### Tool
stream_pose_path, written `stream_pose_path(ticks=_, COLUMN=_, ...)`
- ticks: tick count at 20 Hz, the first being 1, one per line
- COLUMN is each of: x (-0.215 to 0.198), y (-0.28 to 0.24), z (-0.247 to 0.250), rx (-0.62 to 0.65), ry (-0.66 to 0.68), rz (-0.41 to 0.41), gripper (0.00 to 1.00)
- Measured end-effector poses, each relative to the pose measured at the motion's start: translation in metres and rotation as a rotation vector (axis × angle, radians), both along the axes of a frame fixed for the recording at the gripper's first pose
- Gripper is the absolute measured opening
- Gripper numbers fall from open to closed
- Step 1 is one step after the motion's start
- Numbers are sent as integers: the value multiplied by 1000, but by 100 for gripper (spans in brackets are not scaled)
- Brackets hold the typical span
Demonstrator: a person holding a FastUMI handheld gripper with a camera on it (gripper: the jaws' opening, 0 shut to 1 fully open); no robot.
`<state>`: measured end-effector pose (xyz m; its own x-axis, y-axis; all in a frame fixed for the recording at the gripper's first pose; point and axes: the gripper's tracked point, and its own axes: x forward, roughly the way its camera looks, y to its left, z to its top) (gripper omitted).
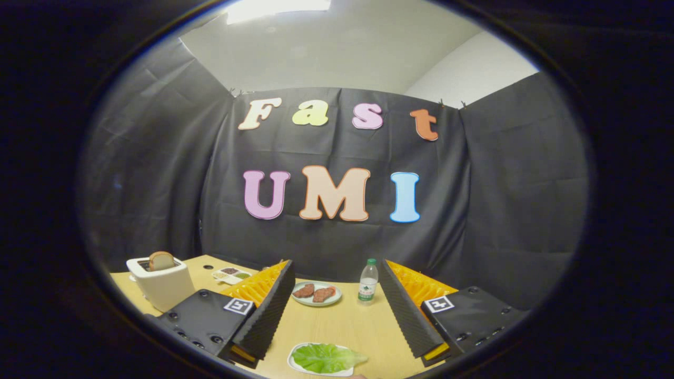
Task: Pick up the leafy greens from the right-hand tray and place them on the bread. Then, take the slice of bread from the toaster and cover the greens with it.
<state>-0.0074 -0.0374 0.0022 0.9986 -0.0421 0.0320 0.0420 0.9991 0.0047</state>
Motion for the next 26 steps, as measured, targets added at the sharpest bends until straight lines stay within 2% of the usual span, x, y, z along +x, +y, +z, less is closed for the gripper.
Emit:
stream_pose_path(ticks=10, x=3, y=-7, z=-1, rx=18, ry=3, rz=1, gripper=100)
stream_pose_path(ticks=12, x=7, y=-5, z=-5, rx=7, ry=18, rz=24, gripper=100)
stream_pose_path(ticks=18, x=30, y=9, z=-57, rx=-140, ry=196, rz=228, gripper=100)
stream_pose_path(ticks=26, x=51, y=19, z=-156, rx=-299, ry=452, rz=476, gripper=100)
